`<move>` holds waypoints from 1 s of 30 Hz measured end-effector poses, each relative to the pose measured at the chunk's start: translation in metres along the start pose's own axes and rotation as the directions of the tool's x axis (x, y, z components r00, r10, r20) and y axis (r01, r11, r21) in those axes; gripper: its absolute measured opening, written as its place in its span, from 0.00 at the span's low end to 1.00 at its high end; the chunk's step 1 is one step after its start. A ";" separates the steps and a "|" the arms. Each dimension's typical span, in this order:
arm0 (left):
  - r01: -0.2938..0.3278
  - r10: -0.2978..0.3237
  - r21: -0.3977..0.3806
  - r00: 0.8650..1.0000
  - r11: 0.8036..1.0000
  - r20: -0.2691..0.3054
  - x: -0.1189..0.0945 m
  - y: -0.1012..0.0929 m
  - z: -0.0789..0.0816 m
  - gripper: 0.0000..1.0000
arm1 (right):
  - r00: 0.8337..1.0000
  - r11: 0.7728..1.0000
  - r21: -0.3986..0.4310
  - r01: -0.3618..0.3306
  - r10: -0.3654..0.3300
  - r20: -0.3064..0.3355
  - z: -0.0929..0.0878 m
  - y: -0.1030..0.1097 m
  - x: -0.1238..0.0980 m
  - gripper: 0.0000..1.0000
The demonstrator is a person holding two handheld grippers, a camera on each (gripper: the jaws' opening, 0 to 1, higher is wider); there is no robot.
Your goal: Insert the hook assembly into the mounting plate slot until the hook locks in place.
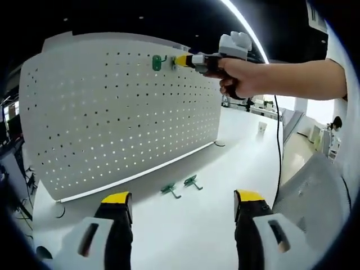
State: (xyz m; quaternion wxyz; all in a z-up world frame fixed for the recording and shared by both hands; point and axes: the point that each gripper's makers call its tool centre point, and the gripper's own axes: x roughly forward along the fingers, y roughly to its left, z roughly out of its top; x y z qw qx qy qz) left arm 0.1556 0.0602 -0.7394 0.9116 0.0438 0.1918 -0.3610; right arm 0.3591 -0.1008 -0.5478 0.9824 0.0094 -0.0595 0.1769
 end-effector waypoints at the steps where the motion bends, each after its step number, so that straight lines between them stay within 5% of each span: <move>1: 0.000 0.000 -0.003 1.000 1.000 0.001 0.000 0.000 0.000 0.76 | 1.000 1.000 0.001 0.001 -0.001 0.000 0.000 0.000 0.000 0.01; 8: -0.007 0.007 -0.018 1.000 1.000 0.008 0.000 0.004 0.000 0.75 | 1.000 1.000 -0.011 0.021 -0.021 0.001 -0.001 0.001 0.001 0.01; 23: 0.005 -0.005 -0.028 1.000 1.000 0.009 -0.003 0.000 0.002 0.74 | 0.982 0.975 -0.111 0.190 -0.190 0.014 -0.004 0.003 0.004 0.01; 30: 0.013 -0.013 -0.026 1.000 1.000 0.010 -0.005 -0.001 0.004 0.74 | 0.969 0.968 -0.056 0.246 -0.245 0.016 -0.006 0.000 0.006 0.01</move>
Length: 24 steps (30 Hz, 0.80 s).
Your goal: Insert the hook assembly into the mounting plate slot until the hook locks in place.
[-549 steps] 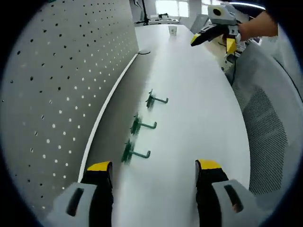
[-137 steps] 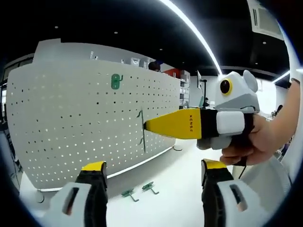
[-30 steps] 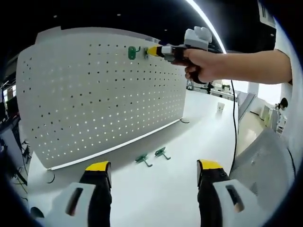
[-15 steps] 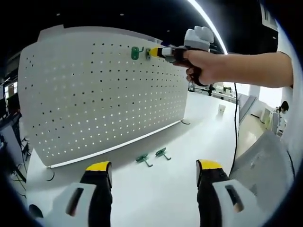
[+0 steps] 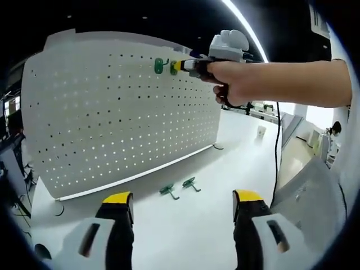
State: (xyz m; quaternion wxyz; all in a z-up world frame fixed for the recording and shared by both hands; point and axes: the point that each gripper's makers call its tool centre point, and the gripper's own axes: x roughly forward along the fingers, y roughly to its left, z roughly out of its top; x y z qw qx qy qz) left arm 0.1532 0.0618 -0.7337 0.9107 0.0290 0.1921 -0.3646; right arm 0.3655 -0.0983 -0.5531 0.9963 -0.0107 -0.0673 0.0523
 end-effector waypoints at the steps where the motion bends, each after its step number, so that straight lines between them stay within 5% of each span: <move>1: 0.000 0.000 0.001 1.000 1.000 0.001 0.000 0.000 0.000 0.74 | 1.000 1.000 -0.016 0.004 -0.004 -0.002 0.000 0.001 0.000 0.01; 18: 0.004 -0.004 -0.007 1.000 1.000 0.002 -0.002 -0.002 -0.005 0.73 | 1.000 0.999 0.044 -0.017 0.018 -0.013 0.001 0.000 -0.005 0.03; 24: 0.005 -0.005 -0.003 1.000 1.000 -0.001 -0.004 -0.002 -0.004 0.74 | 0.999 0.996 0.088 -0.025 0.027 -0.021 -0.001 -0.004 -0.008 0.19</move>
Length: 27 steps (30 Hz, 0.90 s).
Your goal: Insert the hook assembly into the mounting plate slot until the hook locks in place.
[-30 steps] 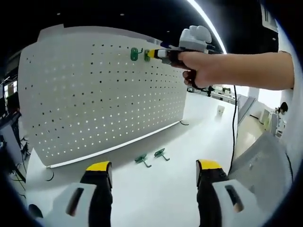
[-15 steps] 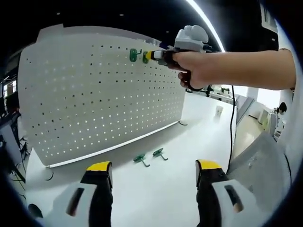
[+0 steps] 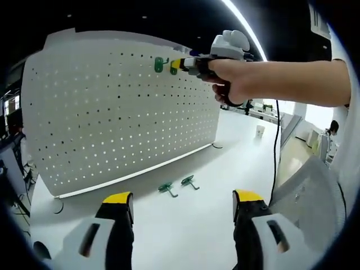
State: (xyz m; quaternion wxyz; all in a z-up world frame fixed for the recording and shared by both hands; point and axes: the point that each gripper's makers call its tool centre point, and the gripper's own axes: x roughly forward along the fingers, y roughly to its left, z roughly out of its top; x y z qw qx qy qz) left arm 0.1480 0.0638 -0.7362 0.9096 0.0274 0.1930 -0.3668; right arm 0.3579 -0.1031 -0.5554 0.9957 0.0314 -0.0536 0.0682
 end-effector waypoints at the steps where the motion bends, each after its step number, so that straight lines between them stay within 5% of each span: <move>1: 0.000 0.000 0.002 1.000 1.000 -0.001 0.000 0.000 0.001 0.74 | 1.000 1.000 0.001 -0.002 0.002 0.001 0.000 0.000 0.000 0.22; 7: -0.001 0.001 0.003 1.000 1.000 -0.002 0.001 -0.001 0.001 0.74 | 0.996 0.993 -0.076 -0.091 0.090 -0.014 -0.002 0.008 -0.004 0.26; 18: 0.004 -0.004 0.020 1.000 1.000 -0.008 0.000 -0.005 0.000 0.75 | 0.976 0.975 -0.049 -0.218 0.217 -0.026 -0.014 0.022 -0.014 0.46; 27: 0.001 -0.001 0.022 1.000 1.000 -0.003 0.000 -0.005 0.001 0.76 | 0.971 0.971 -0.025 -0.239 0.238 -0.036 -0.016 0.023 -0.017 0.47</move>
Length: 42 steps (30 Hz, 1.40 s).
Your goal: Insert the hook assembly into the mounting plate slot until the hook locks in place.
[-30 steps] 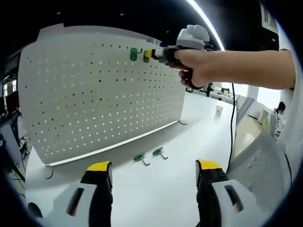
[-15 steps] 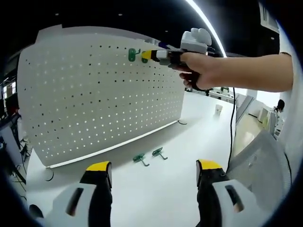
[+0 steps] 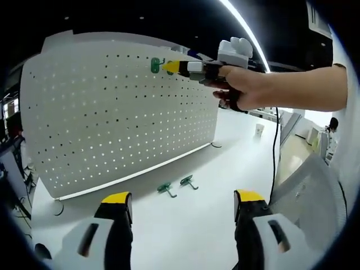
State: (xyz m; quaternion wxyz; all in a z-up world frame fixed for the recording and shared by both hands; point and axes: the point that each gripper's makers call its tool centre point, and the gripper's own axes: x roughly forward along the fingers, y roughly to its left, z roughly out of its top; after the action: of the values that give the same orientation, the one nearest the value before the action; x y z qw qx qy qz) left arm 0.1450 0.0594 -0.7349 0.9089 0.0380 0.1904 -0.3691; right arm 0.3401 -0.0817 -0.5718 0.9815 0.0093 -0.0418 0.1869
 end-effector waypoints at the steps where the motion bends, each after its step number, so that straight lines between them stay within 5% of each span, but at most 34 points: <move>1: 0.000 0.000 0.000 1.000 1.000 0.002 0.000 0.000 0.000 0.76 | 1.000 1.000 0.006 -0.005 0.005 -0.001 -0.001 -0.001 -0.002 0.47; 11: 0.000 0.000 -0.010 1.000 1.000 0.007 -0.001 0.001 0.000 0.75 | 0.979 0.981 0.078 -0.176 0.166 0.116 0.010 0.016 -0.028 0.53; 17: 0.006 -0.006 -0.004 1.000 1.000 0.006 -0.001 -0.001 0.001 0.75 | 0.976 0.978 0.071 -0.197 0.189 0.109 0.011 0.019 -0.031 0.52; 42: 0.007 -0.007 -0.014 1.000 1.000 -0.003 0.001 0.001 -0.007 0.75 | 0.953 0.954 -0.012 -0.299 0.298 -0.047 -0.034 0.032 -0.091 0.57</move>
State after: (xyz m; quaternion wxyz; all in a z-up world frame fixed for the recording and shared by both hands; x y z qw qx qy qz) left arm 0.1440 0.0607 -0.7422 0.9075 0.0314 0.1947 -0.3708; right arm 0.2472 -0.0843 -0.6133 0.9427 -0.0107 -0.0224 0.3328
